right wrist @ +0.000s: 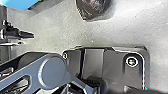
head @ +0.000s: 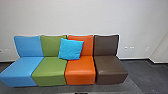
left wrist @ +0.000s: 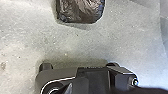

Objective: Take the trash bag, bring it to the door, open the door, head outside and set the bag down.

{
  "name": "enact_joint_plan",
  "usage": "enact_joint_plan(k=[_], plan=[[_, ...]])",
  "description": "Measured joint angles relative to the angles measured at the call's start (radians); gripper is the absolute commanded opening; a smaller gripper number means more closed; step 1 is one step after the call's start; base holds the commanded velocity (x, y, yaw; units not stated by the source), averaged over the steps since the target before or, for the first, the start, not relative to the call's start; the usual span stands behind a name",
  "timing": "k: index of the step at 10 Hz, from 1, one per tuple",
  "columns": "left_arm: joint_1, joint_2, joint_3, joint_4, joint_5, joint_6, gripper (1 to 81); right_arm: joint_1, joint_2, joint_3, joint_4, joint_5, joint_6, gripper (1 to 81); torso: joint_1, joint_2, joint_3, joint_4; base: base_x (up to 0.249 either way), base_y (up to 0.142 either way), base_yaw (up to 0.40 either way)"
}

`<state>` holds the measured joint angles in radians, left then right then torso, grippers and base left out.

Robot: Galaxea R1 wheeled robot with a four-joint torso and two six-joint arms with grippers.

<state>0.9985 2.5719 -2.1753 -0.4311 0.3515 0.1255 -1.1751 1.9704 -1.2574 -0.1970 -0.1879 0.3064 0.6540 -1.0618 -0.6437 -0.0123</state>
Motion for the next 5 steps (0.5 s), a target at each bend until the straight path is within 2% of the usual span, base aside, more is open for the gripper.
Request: enact_joint_plan(k=[3,5], plan=[[-0.07,0.041,-0.072,-0.012,0.051,0.0,81.1,0.038,-0.047,0.053,0.0,-0.005,0.006,81.1,0.063,-0.098,-0.09,0.0,0.0,0.0,0.0],[-0.109,0.091,-0.139,-0.018,0.087,0.0,81.1,0.06,-0.069,0.106,0.0,-0.011,0.007,81.1,0.098,-0.153,-0.106,0.0,0.0,0.0,0.0]])
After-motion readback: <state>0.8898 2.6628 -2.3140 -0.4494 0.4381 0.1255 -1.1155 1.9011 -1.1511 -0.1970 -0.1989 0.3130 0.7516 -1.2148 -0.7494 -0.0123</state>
